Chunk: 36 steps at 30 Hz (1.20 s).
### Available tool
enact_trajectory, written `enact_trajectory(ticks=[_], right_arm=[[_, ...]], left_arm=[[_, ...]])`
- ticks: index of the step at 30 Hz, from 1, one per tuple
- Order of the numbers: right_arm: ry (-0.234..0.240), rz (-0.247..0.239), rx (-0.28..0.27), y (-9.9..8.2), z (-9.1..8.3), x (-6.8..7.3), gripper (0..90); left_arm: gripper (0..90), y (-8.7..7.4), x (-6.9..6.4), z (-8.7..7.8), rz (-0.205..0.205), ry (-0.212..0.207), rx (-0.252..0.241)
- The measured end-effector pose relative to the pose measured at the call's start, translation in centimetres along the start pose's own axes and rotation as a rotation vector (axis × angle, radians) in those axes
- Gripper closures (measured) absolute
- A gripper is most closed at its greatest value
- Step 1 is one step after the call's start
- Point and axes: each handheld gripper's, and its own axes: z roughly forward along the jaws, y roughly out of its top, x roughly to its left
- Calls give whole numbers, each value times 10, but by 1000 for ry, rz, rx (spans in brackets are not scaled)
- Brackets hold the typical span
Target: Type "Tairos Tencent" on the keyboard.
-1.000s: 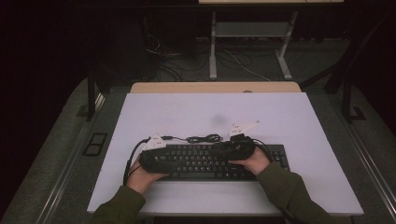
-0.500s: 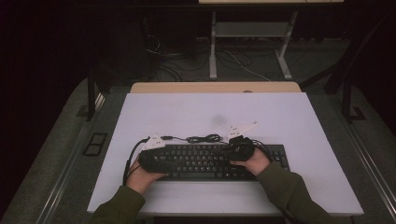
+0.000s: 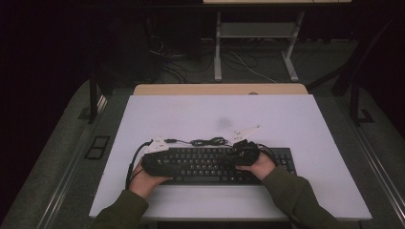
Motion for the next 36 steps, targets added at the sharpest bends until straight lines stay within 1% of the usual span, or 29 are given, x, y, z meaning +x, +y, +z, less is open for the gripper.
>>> enact_trajectory(ticks=[6, 11, 12, 22, 28, 29, 32, 34, 36], right_arm=[[-9, -10, 23, -2, 4, 0, 892], [-11, -6, 26, -2, 5, 0, 892], [-18, -9, 39, -3, 6, 0, 892], [-18, -7, 33, -4, 6, -1, 892], [-23, -9, 31, -3, 5, 0, 891], [-21, -8, 22, -2, 4, 0, 891], [-24, -8, 19, -2, 3, 0, 891], [-17, -5, 13, -2, 3, 1, 890], [-15, 1, -3, -1, 1, 1, 867]], left_arm=[[242, 0, 0, 0, 1, 1, -1], [242, 0, 0, 0, 0, 2, -1], [242, 0, 0, 0, 0, 2, 0], [243, 0, 0, -1, 6, 7, -6], [245, 0, 0, -2, 2, 10, -10], [245, 1, 0, -2, 3, 10, -10], [248, 1, 0, -3, 6, 10, -10], [250, 1, 0, -3, 8, 11, -10], [256, 1, 1, -3, 7, 10, -10]])
